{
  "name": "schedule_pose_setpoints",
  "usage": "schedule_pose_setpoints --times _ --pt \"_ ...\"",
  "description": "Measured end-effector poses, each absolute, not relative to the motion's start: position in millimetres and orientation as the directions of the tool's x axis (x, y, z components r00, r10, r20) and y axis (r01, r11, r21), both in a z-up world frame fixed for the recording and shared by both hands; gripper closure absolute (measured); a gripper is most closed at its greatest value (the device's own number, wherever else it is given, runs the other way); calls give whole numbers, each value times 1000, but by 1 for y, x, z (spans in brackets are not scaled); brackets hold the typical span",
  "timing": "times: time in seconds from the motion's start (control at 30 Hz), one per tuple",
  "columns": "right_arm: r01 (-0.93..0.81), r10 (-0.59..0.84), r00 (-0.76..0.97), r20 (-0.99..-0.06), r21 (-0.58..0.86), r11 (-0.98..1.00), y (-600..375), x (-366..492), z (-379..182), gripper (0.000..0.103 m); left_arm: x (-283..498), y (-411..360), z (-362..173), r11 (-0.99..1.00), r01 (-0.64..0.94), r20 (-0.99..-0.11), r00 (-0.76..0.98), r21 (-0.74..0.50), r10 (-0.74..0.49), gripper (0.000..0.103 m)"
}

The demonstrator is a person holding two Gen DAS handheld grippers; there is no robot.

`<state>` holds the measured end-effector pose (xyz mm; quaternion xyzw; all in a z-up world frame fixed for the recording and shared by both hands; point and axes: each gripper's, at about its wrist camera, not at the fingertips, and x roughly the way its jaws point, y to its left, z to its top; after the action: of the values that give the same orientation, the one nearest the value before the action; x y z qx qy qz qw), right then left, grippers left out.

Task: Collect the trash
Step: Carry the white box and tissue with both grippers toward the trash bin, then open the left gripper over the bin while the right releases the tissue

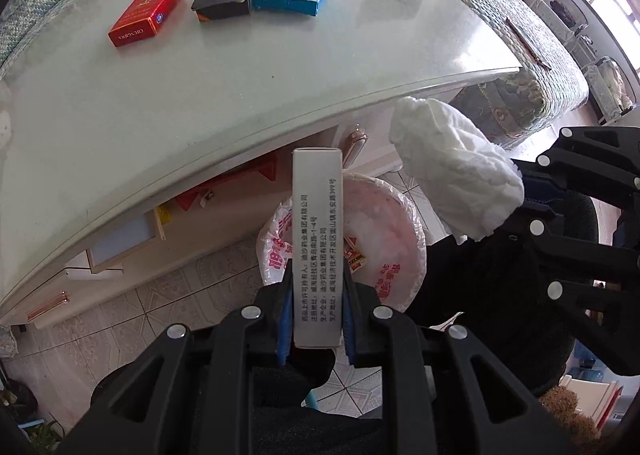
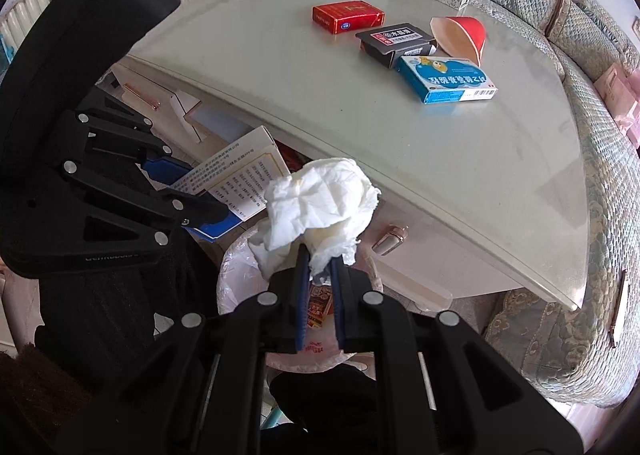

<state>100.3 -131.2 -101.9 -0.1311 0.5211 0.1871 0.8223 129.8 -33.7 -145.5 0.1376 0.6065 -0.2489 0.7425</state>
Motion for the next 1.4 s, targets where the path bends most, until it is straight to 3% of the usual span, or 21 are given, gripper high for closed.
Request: schedule_pose_setpoints --times 1.4 --pt "-262 165 225 -960 104 959 -150 126 -247 91 143 -39 -313 881 417 -972 -157 -225 -174 83"
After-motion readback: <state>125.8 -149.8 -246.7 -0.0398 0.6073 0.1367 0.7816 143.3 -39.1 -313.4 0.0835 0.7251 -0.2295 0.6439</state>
